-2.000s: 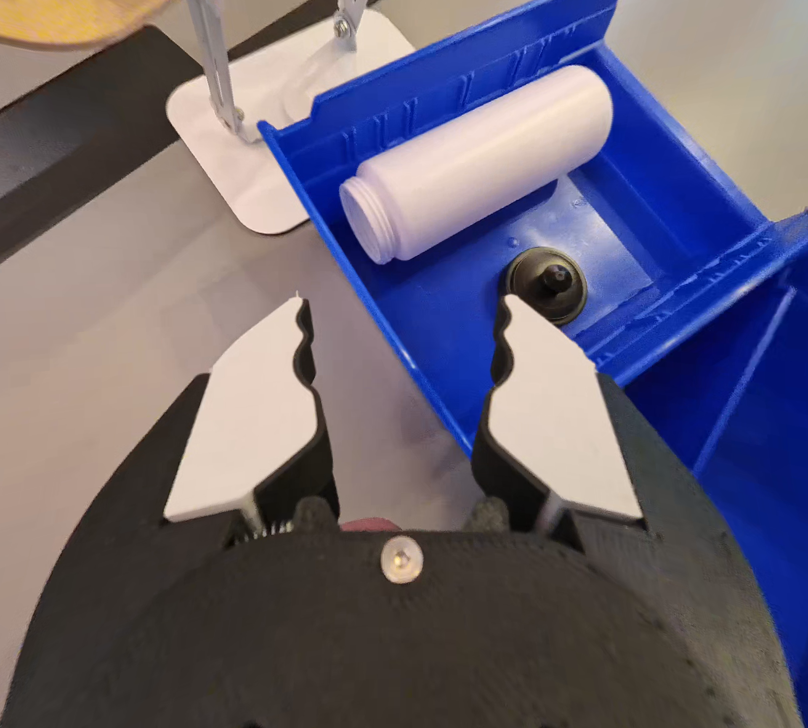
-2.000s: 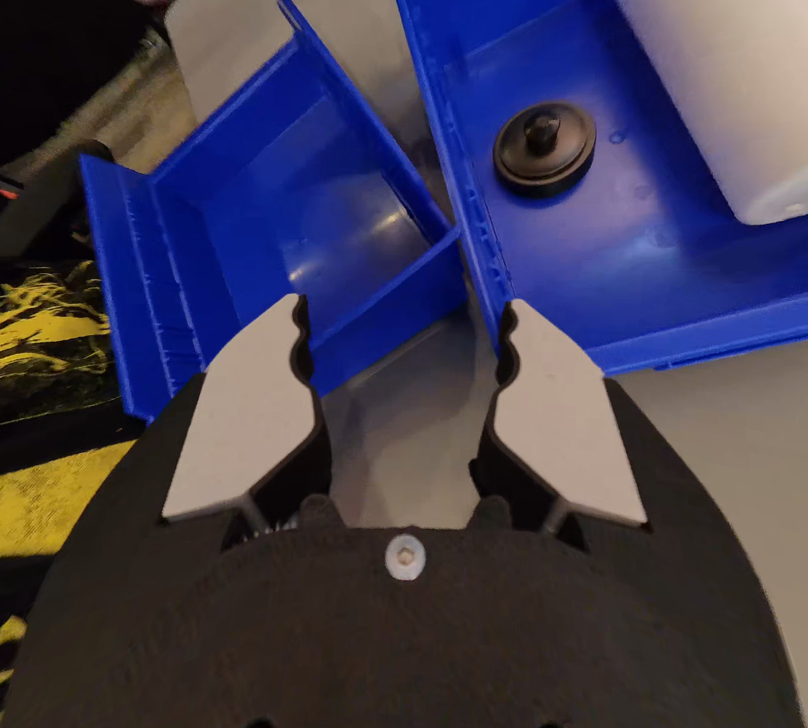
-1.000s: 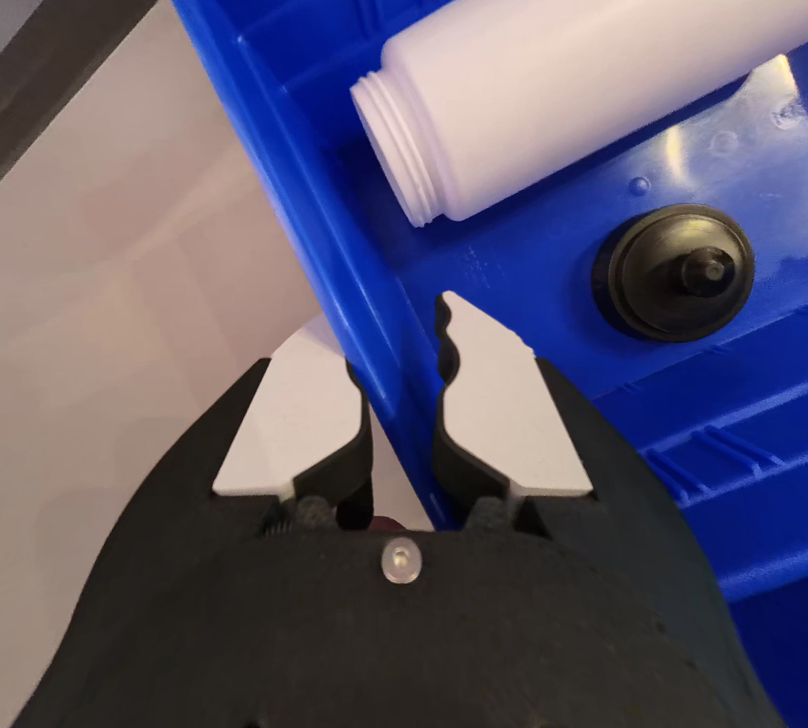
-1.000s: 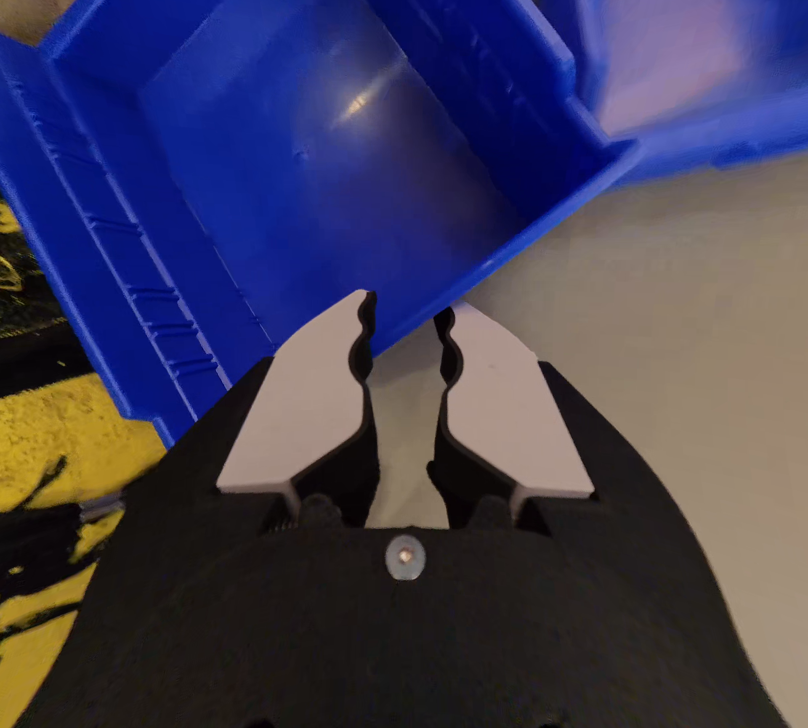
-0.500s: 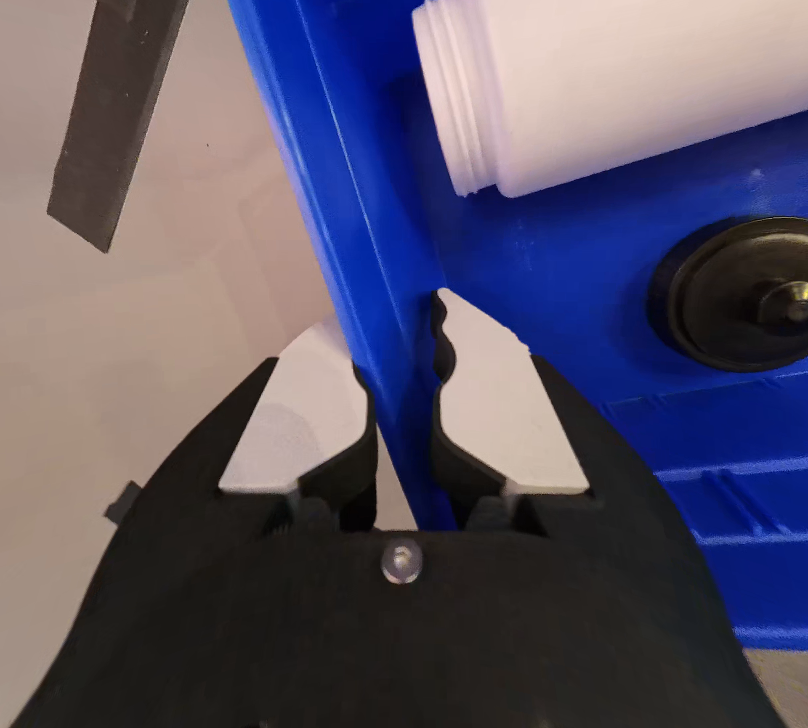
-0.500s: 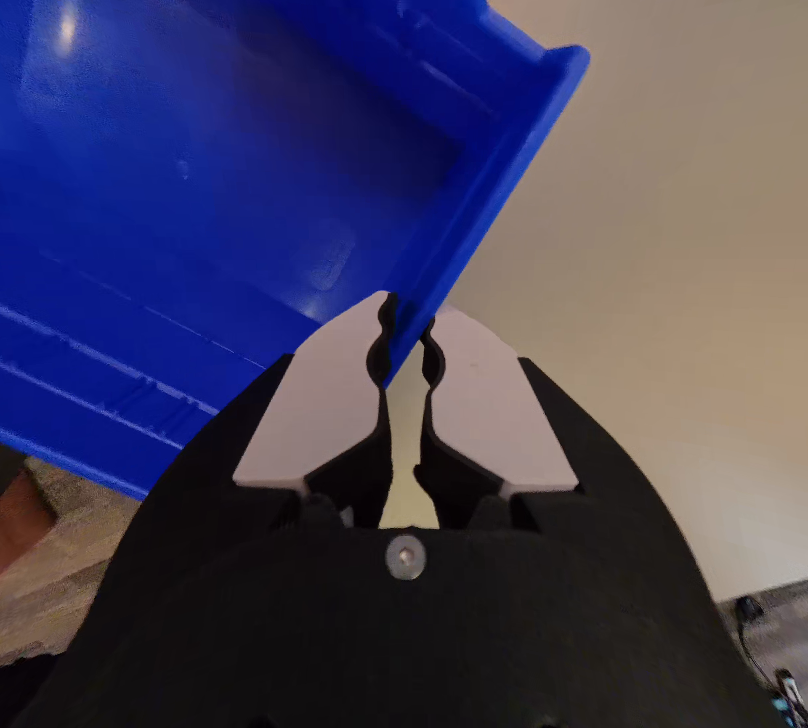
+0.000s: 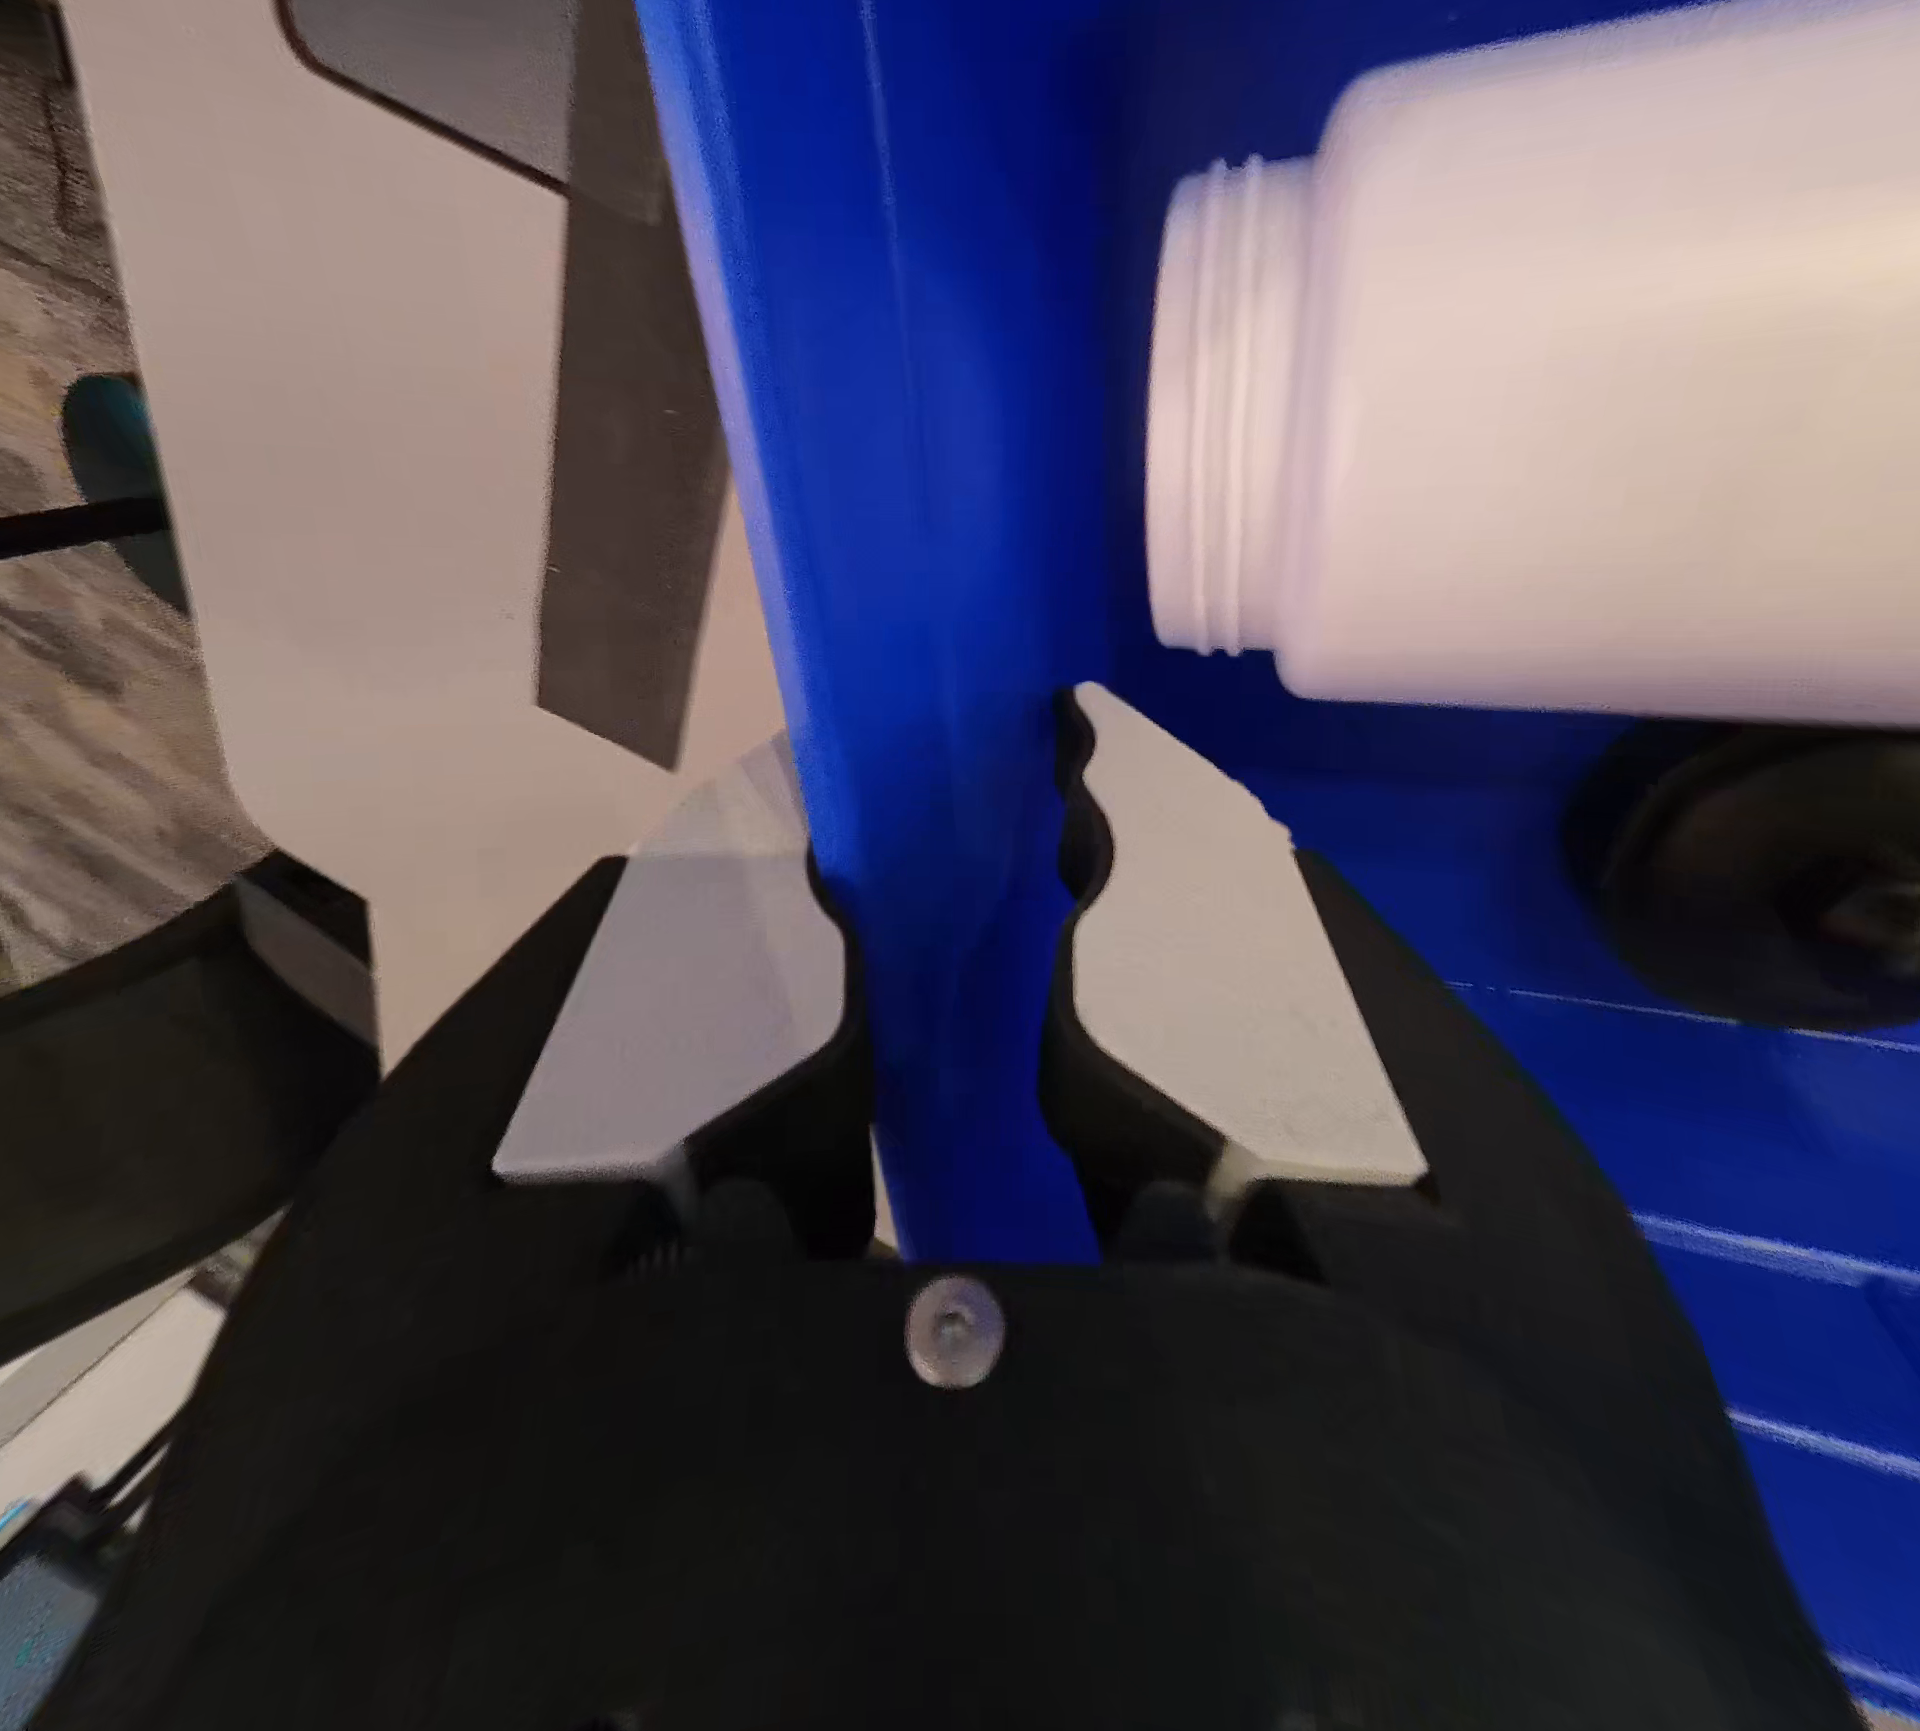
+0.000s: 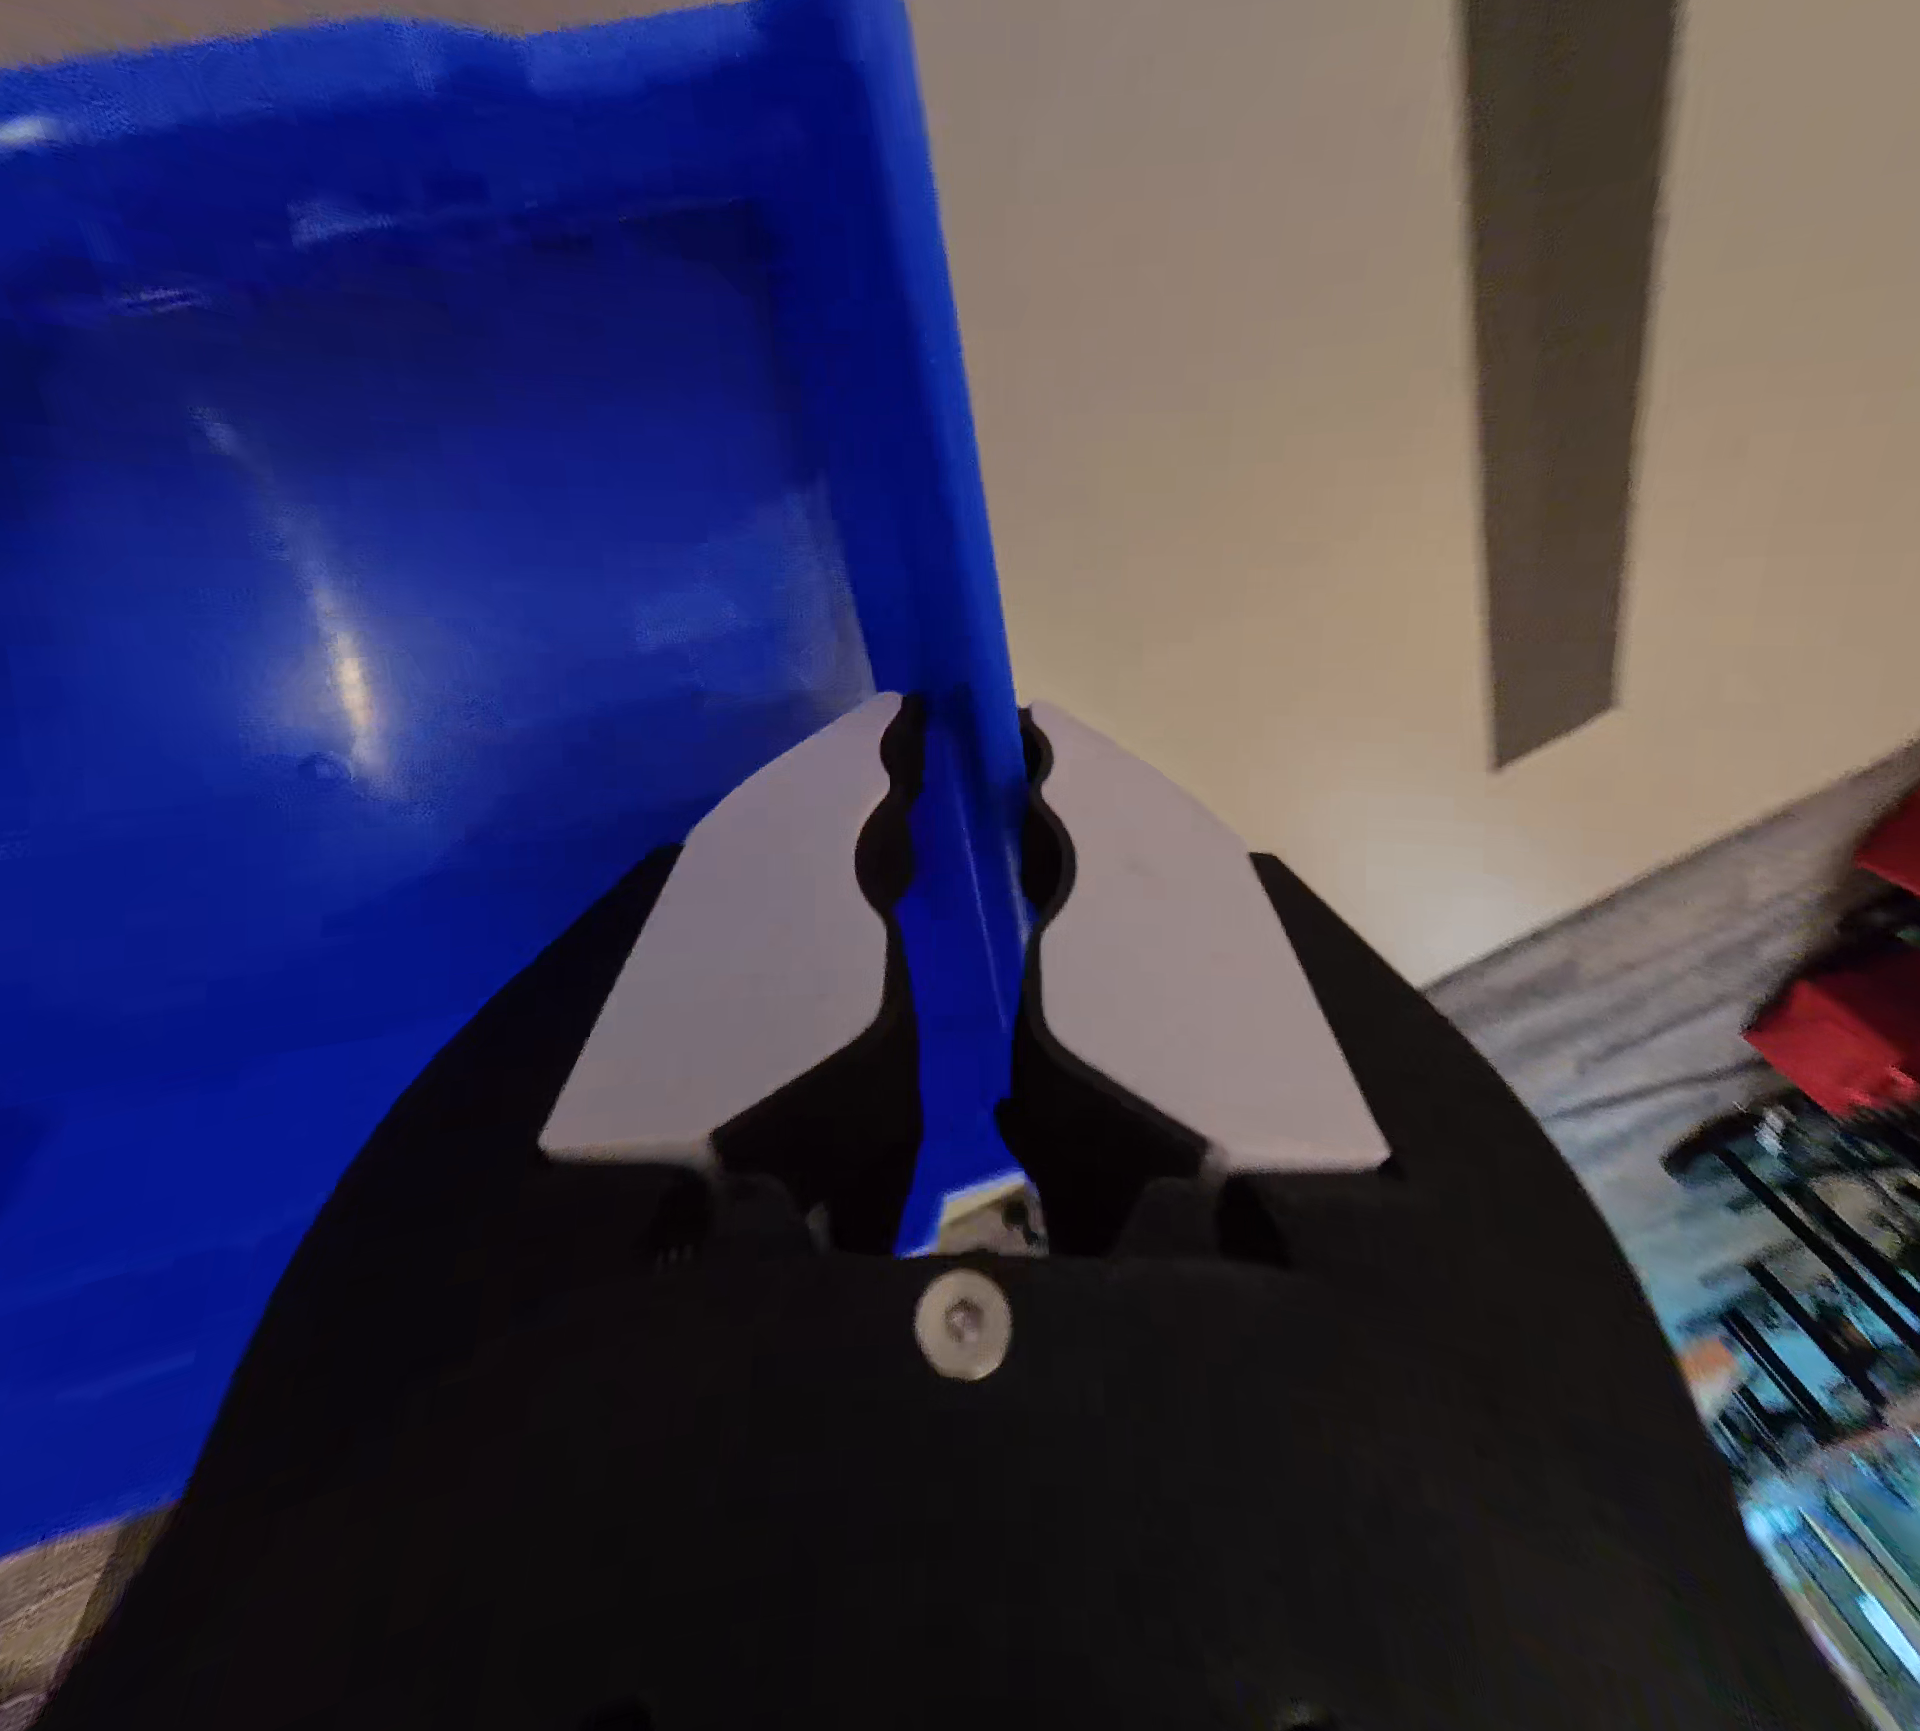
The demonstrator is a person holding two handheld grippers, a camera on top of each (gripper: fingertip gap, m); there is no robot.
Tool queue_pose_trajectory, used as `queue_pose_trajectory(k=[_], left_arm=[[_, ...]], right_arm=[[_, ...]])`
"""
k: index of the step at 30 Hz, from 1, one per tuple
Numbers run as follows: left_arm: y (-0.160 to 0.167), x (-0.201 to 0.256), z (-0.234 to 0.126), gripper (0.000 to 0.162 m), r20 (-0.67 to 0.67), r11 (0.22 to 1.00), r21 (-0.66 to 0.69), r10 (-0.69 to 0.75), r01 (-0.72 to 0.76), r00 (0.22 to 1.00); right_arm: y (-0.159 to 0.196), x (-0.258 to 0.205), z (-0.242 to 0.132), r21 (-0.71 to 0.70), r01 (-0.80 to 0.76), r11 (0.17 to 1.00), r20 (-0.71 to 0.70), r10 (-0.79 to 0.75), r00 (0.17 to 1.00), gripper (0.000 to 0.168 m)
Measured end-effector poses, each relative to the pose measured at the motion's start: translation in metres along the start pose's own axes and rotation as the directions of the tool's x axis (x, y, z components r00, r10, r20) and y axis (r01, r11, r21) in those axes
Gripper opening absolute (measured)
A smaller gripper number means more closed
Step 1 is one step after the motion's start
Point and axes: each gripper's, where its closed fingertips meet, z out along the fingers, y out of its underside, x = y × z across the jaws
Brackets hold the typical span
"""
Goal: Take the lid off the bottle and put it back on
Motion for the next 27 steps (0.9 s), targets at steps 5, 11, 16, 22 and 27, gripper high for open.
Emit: queue_pose_trajectory(k=[5,11,16,22,27], left_arm=[[-0.011,-0.043,0.016,0.045,0.073,0.994,-0.085,0.068,-0.062,0.995],[-0.027,-0.079,0.030,0.050,0.119,0.986,-0.131,0.119,-0.103,0.986],[-0.035,-0.096,0.036,0.050,0.138,0.984,-0.136,0.133,-0.114,0.982],[-0.042,-0.112,0.042,0.053,0.156,0.984,-0.133,0.141,-0.121,0.978],[-0.048,-0.124,0.047,0.054,0.161,0.983,-0.133,0.149,-0.128,0.976]], right_arm=[[-0.026,0.066,0.014,-0.078,-0.018,0.997,-0.129,0.008,0.992,0.022],[-0.063,0.132,0.028,-0.101,-0.019,0.995,-0.273,-0.009,0.962,0.029],[-0.081,0.163,0.035,-0.113,-0.041,0.993,-0.317,0.004,0.948,0.034],[-0.093,0.181,0.040,-0.092,-0.055,0.994,-0.357,0.019,0.934,0.033],[-0.096,0.187,0.042,-0.083,-0.066,0.994,-0.364,0.032,0.931,0.034]])
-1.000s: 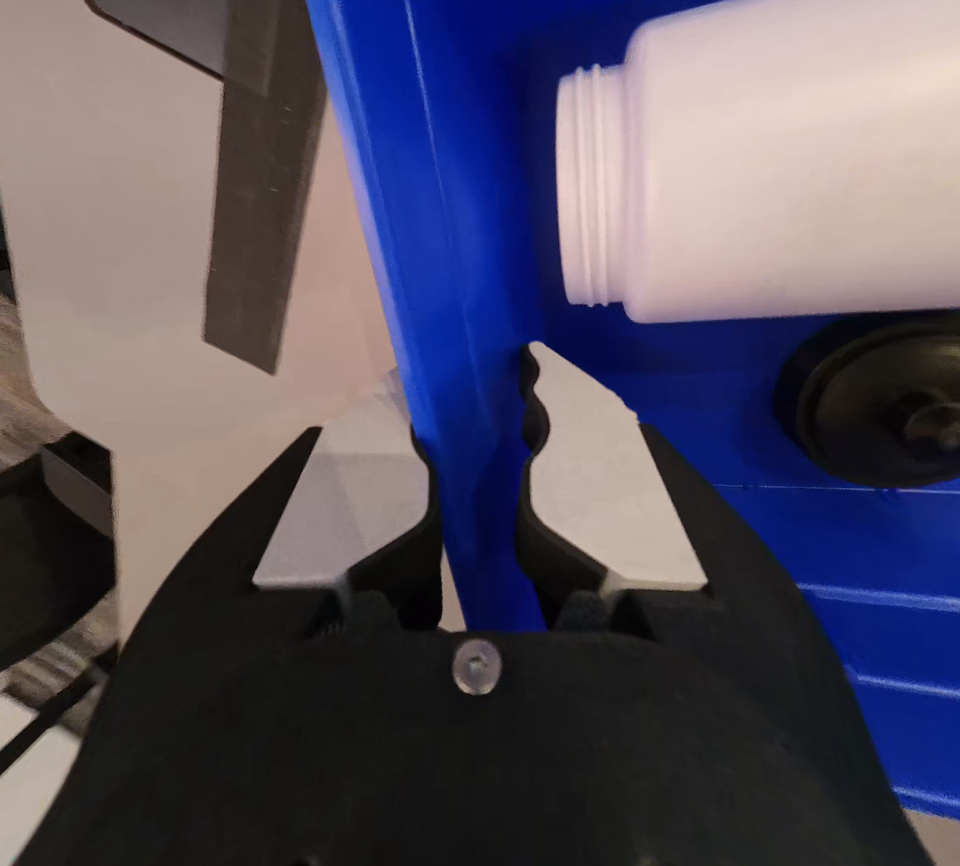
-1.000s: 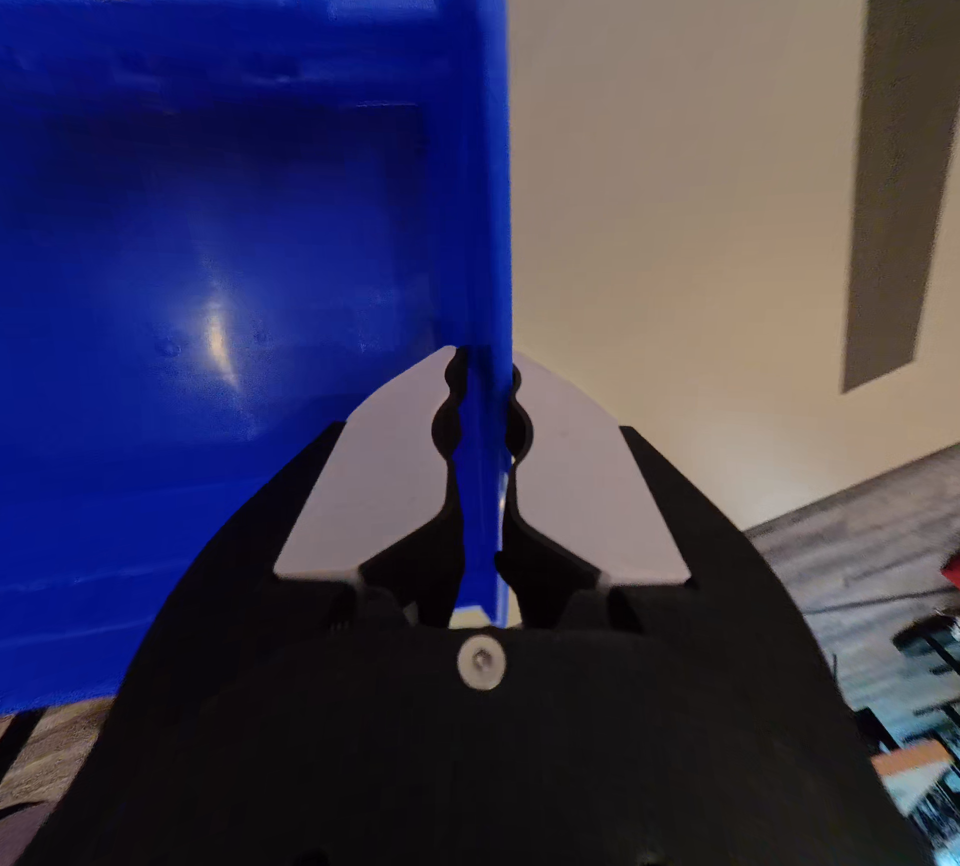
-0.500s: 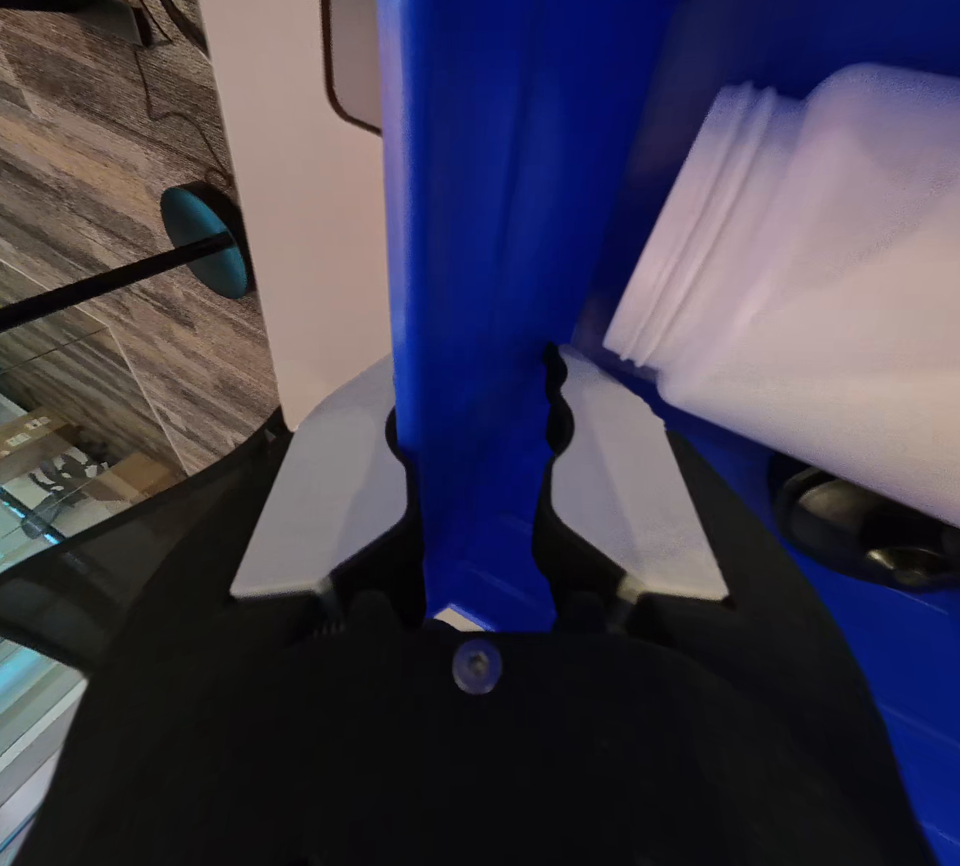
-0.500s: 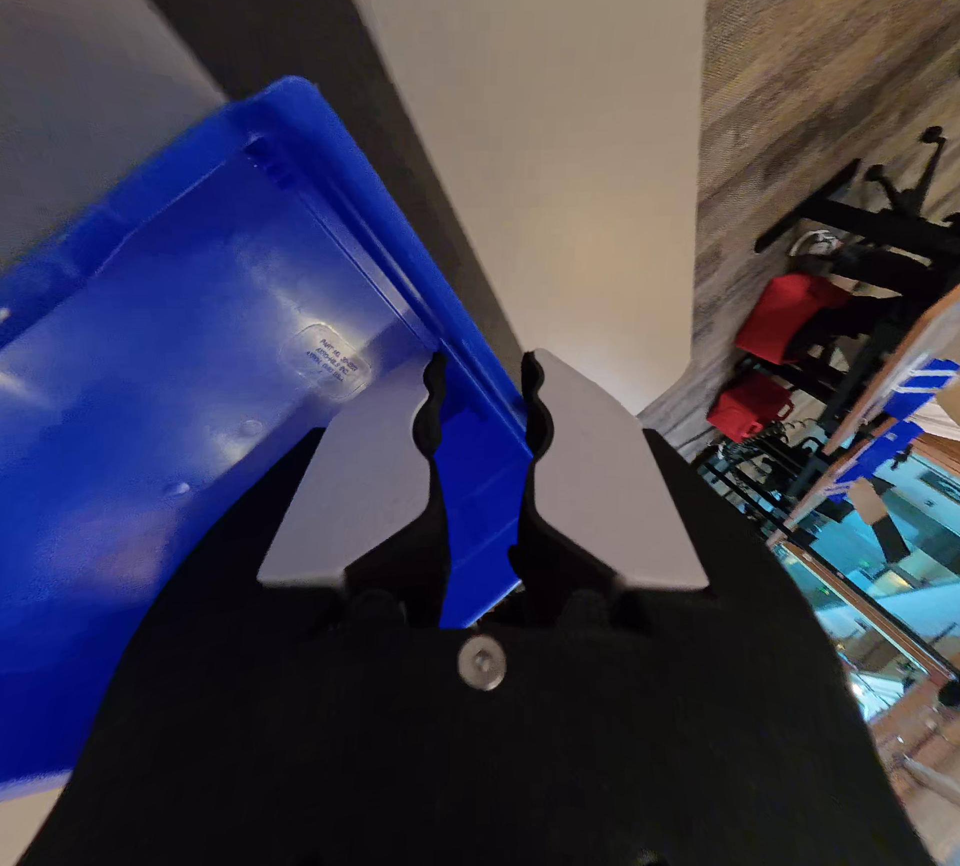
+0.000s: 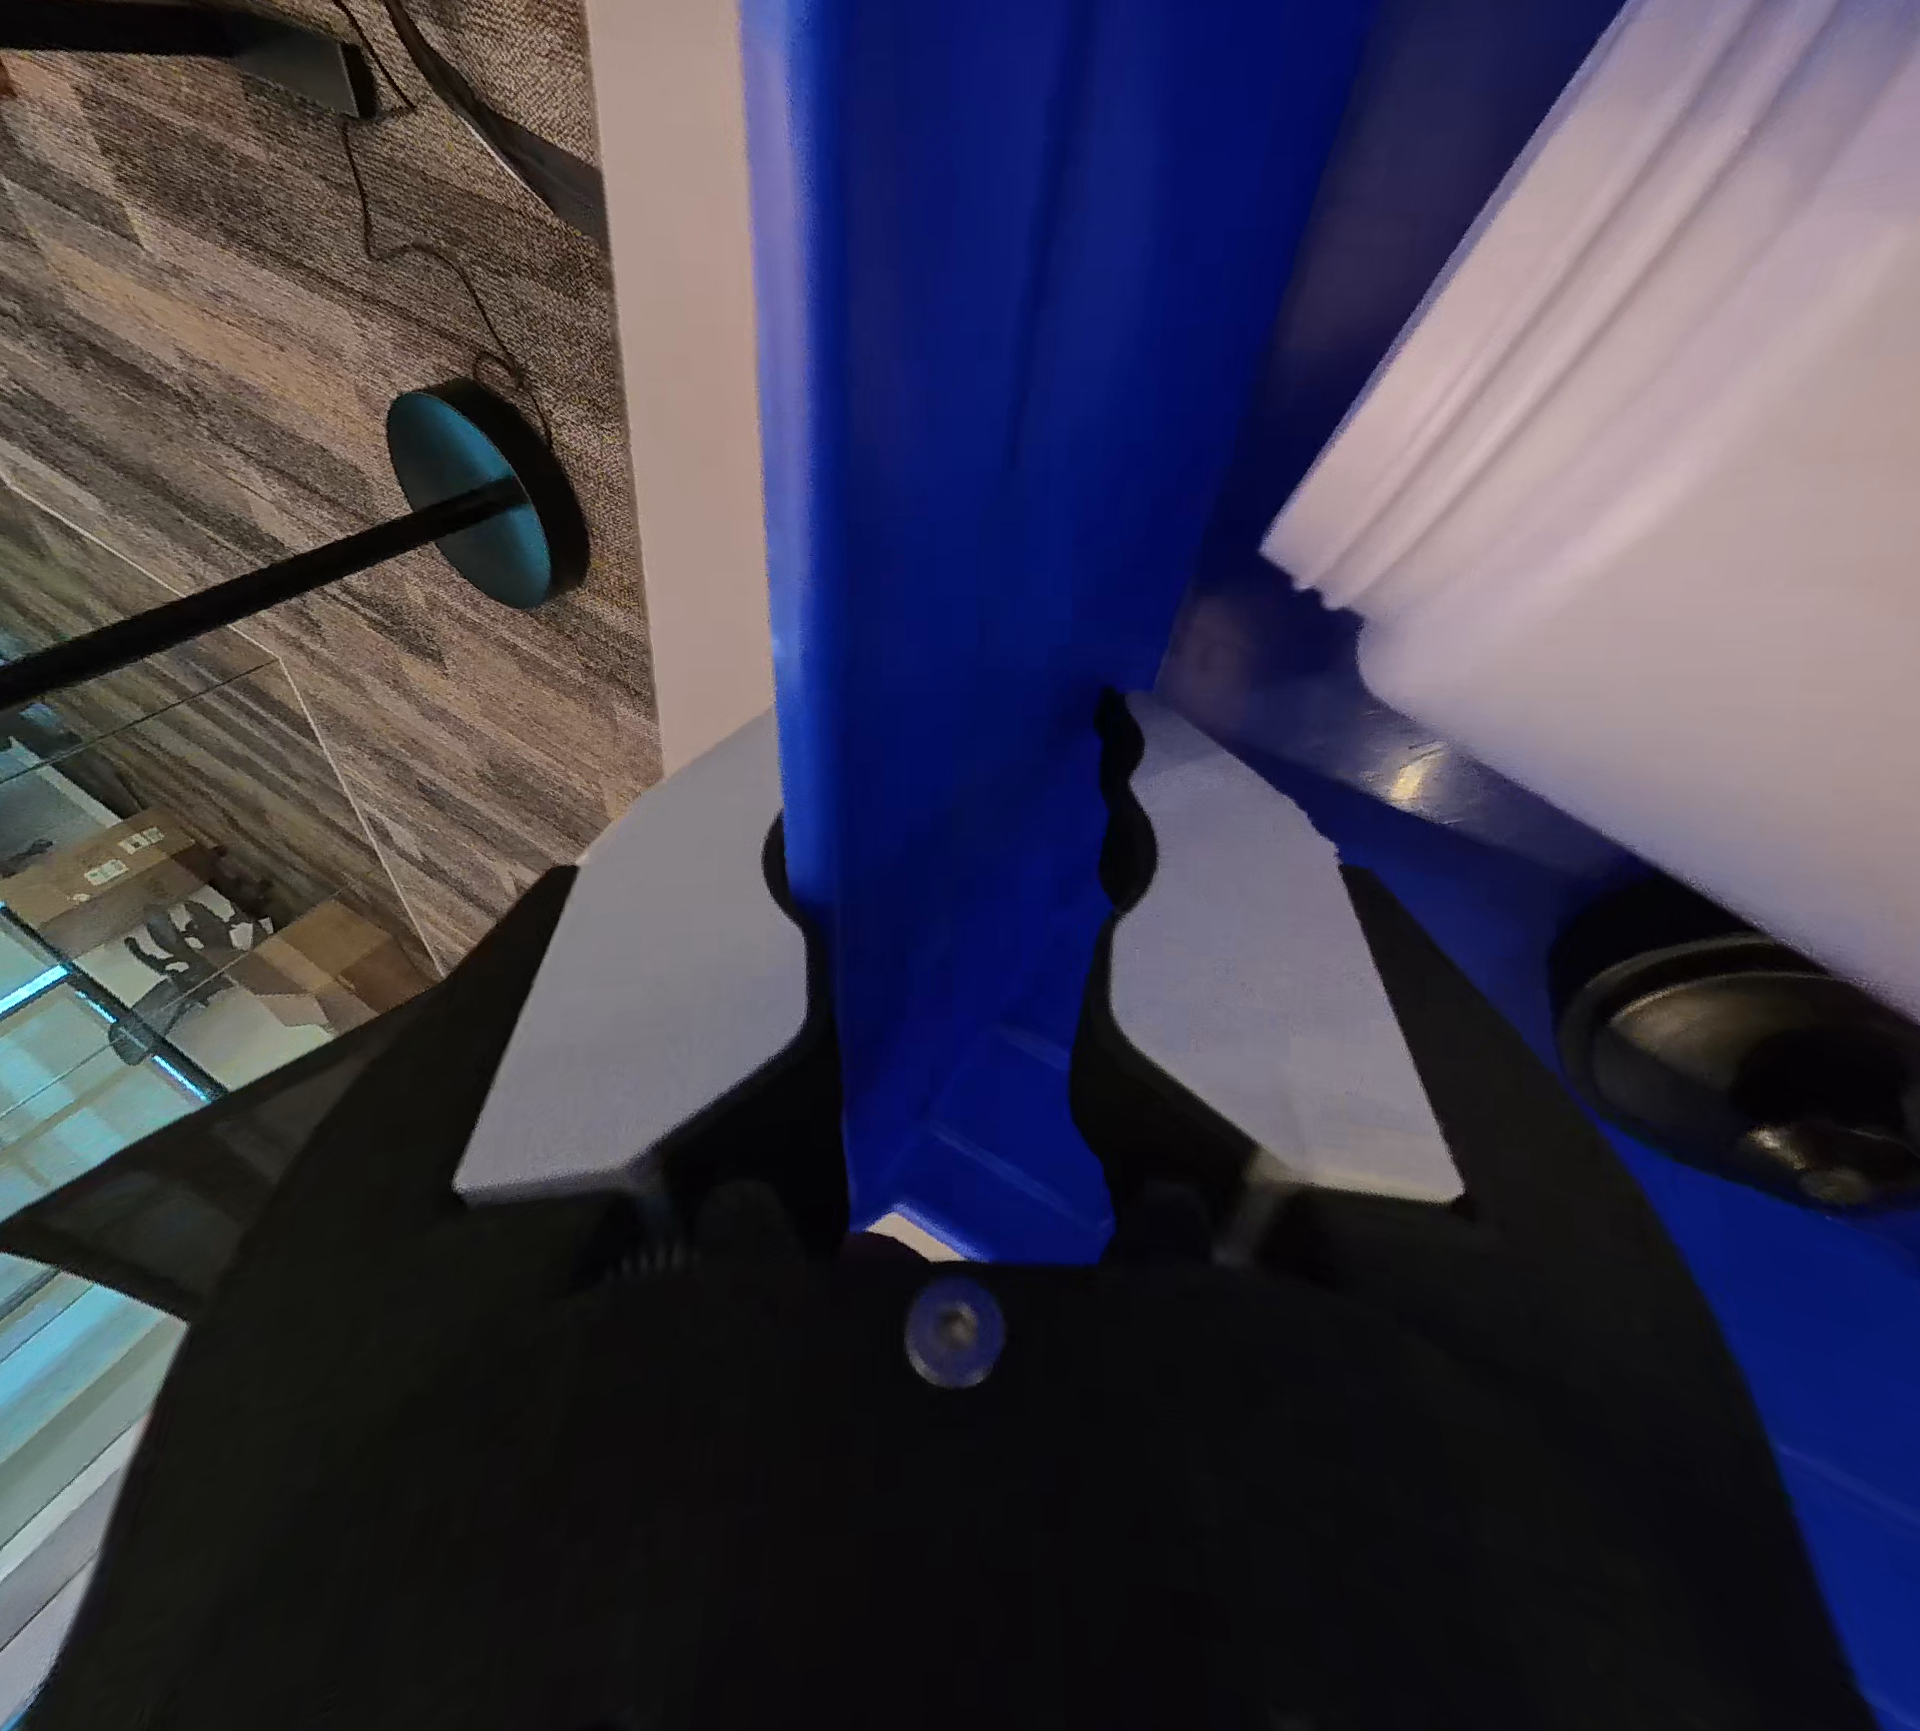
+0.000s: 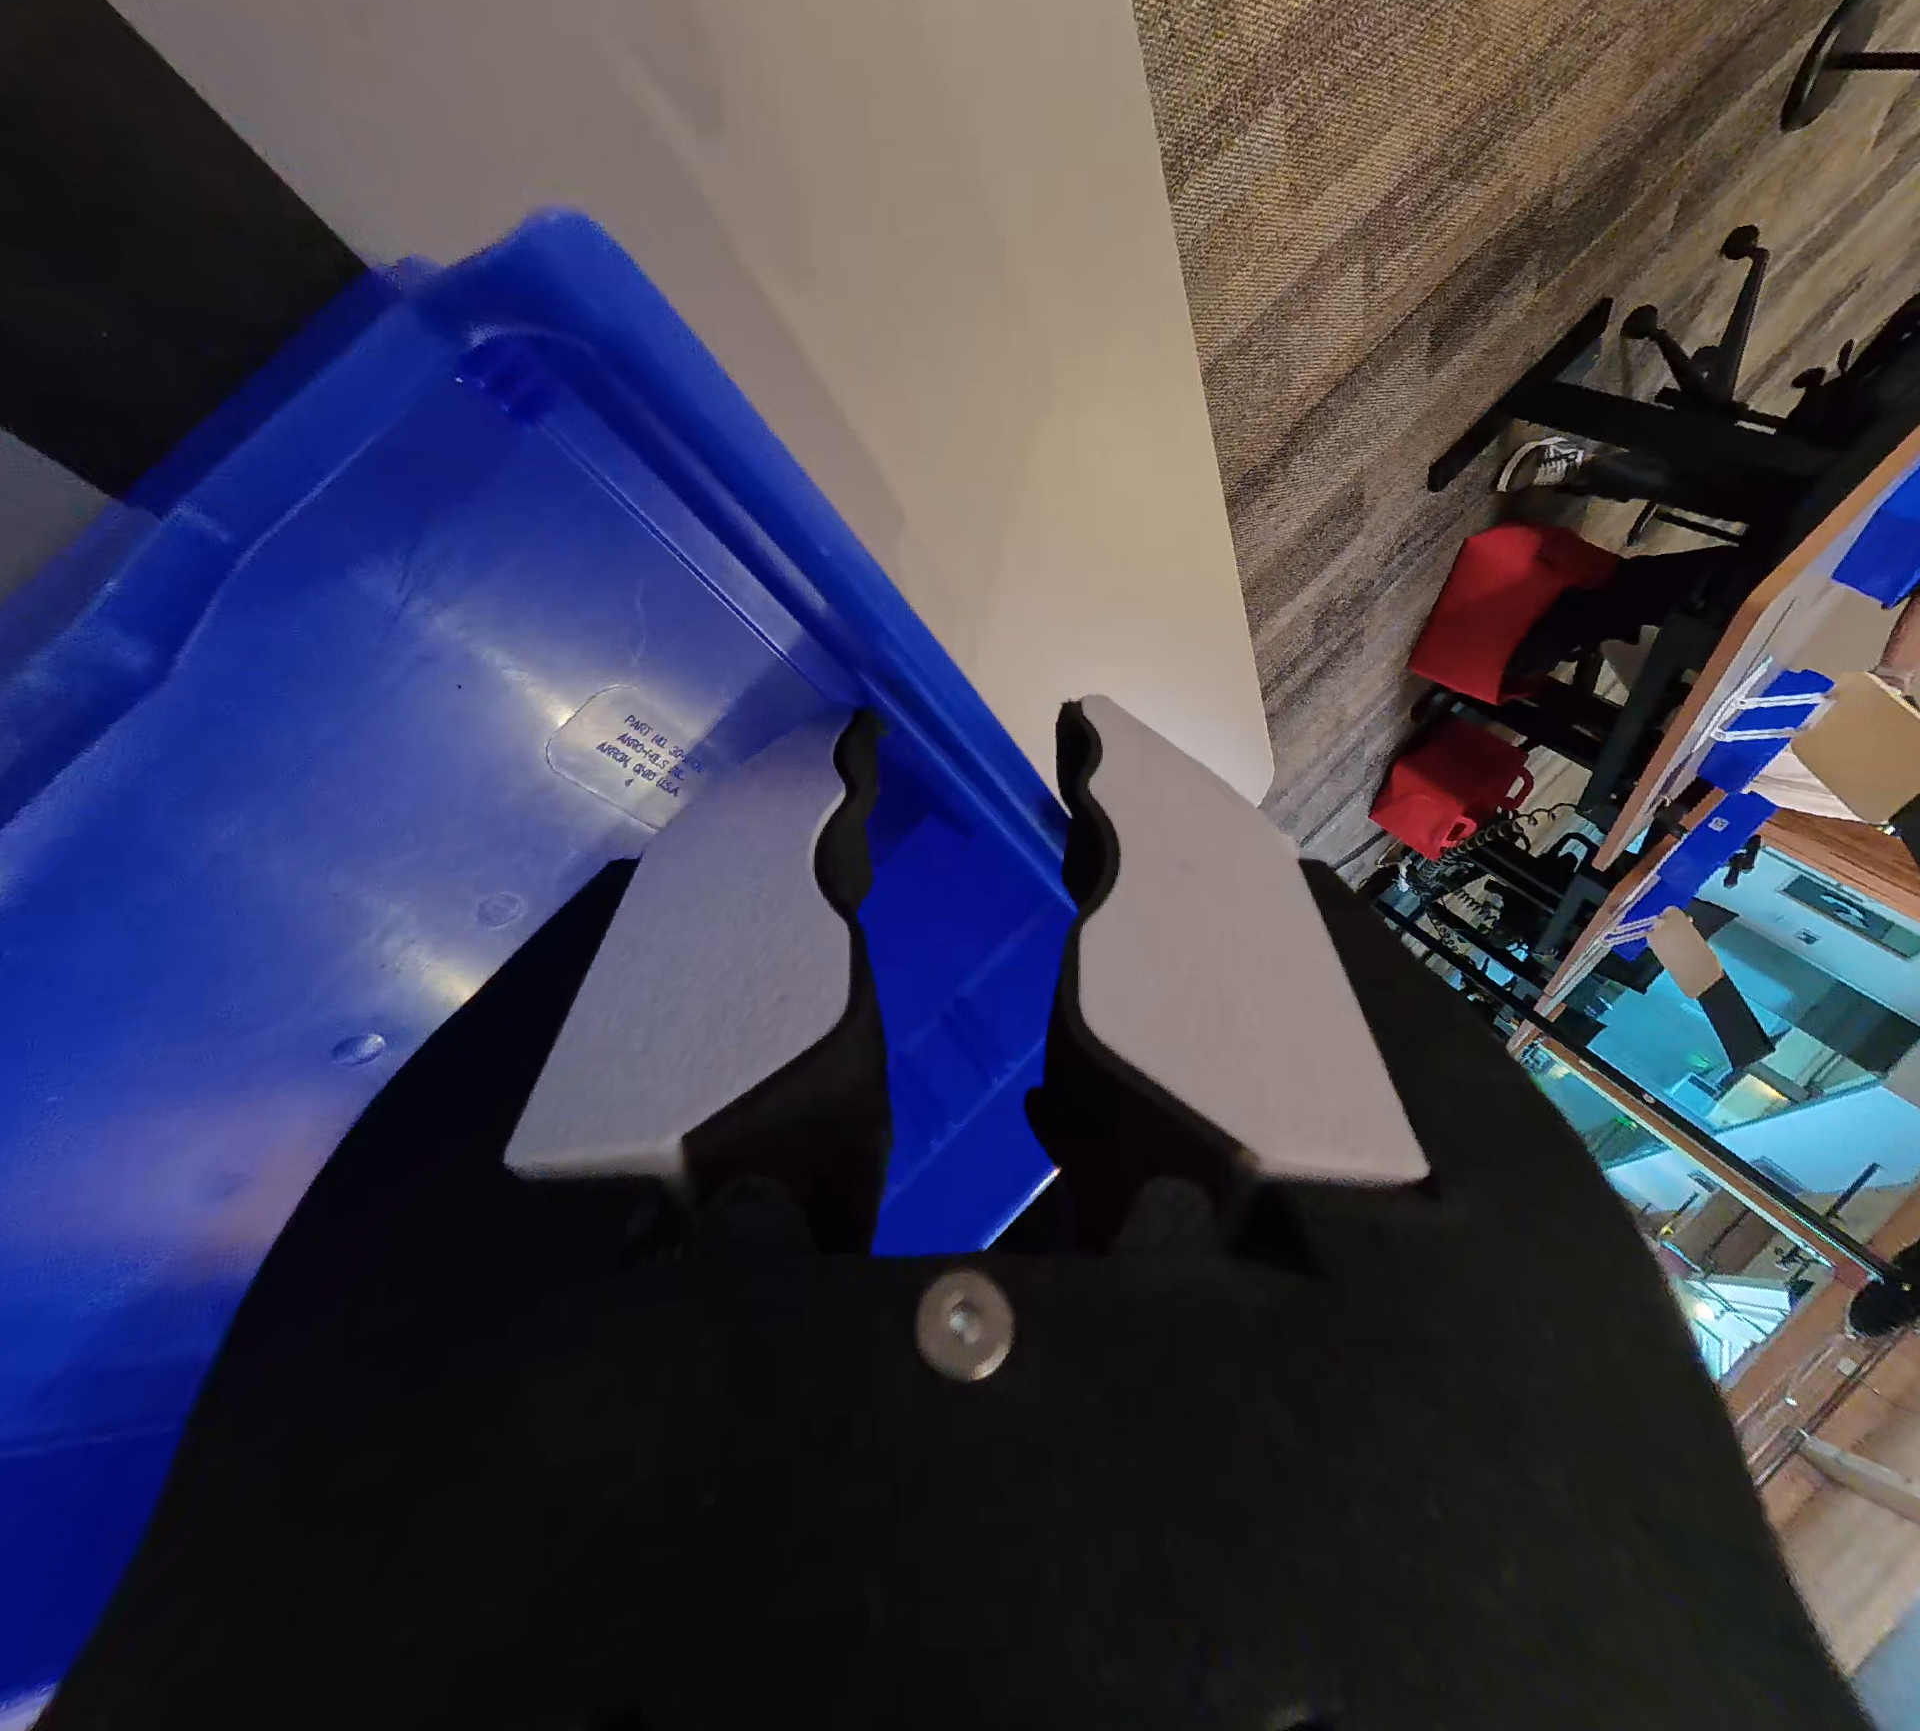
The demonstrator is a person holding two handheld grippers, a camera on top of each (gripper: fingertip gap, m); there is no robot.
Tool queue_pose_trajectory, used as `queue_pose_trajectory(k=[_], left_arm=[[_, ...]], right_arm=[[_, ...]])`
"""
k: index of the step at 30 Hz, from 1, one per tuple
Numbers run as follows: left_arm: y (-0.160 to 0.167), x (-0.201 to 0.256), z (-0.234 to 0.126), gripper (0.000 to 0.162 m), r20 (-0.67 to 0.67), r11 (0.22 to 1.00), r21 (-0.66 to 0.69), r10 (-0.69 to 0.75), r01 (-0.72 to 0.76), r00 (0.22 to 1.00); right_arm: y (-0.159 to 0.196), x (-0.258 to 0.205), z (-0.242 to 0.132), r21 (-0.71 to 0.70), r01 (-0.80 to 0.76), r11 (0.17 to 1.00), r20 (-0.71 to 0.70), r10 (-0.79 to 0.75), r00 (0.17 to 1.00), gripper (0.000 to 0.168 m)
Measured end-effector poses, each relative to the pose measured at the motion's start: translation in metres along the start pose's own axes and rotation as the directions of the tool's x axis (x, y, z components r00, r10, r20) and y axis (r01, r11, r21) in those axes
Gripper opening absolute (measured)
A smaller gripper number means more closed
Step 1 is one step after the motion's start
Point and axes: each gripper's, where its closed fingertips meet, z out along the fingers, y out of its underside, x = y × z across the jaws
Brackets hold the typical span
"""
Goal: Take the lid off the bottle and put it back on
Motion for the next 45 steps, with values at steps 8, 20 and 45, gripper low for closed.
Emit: queue_pose_trajectory(k=[8,20,45], left_arm=[[-0.013,-0.014,0.006,0.057,0.052,0.999,0.017,0.050,-0.051,0.997],[0.020,-0.041,-0.067,0.085,0.223,0.926,0.250,-0.340,0.283,0.914],[-0.046,0.148,-0.059,0.100,-0.436,0.685,-0.163,-0.695,0.710,0.572]], right_arm=[[-0.001,0.001,0.001,-0.022,0.011,1.000,-0.017,-0.011,1.000,0.035],[0.019,0.011,-0.072,0.241,-0.232,0.942,-0.076,0.257,0.963,0.063],[0.025,-0.242,-0.245,0.707,-0.249,0.662,0.180,0.172,0.969,0.048]])
